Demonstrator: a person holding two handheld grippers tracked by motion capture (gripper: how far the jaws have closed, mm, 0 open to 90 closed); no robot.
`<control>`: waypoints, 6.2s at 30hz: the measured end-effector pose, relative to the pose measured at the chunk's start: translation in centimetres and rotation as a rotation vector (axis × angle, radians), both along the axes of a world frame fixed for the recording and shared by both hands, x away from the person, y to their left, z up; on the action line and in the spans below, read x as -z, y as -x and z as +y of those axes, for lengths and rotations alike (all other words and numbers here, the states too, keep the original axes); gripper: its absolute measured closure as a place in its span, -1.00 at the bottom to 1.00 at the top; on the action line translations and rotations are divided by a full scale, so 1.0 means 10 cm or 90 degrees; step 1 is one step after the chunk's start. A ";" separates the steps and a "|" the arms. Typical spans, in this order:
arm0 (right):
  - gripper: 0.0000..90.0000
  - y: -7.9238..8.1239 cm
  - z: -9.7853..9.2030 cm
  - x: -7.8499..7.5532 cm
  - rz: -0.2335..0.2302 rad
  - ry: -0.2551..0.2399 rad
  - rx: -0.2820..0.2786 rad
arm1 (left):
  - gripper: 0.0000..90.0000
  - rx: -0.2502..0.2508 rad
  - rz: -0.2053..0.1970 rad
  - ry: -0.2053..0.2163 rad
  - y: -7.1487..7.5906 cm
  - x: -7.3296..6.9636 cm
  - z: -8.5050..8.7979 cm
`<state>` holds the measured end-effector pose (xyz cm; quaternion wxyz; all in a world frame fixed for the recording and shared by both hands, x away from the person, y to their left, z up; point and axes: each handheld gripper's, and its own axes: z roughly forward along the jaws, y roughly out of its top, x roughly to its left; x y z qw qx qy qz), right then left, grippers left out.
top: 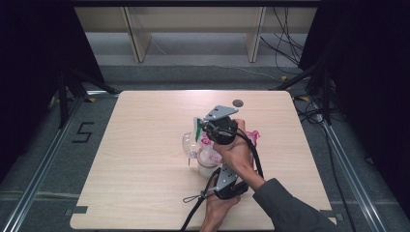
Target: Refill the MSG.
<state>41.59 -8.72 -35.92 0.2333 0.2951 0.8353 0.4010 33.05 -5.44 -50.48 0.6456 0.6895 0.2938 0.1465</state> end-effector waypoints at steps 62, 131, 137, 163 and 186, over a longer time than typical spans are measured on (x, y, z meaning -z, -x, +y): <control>1.00 -0.02 0.01 -0.02 -0.002 0.006 -0.012 | 0.62 0.003 -0.003 0.003 0.00 -0.02 0.01; 1.00 -0.01 0.06 -0.02 -0.021 0.015 -0.016 | 0.61 0.000 -0.008 0.010 0.02 -0.04 0.01; 1.00 0.00 0.09 -0.01 -0.015 0.013 -0.011 | 0.61 -0.001 -0.009 0.009 0.02 -0.04 0.01; 1.00 0.00 0.10 -0.02 -0.009 0.004 -0.012 | 0.61 0.000 -0.009 0.012 0.02 -0.04 0.02; 1.00 0.00 0.11 -0.04 -0.007 0.016 -0.014 | 0.61 -0.003 -0.014 0.021 0.02 -0.08 0.00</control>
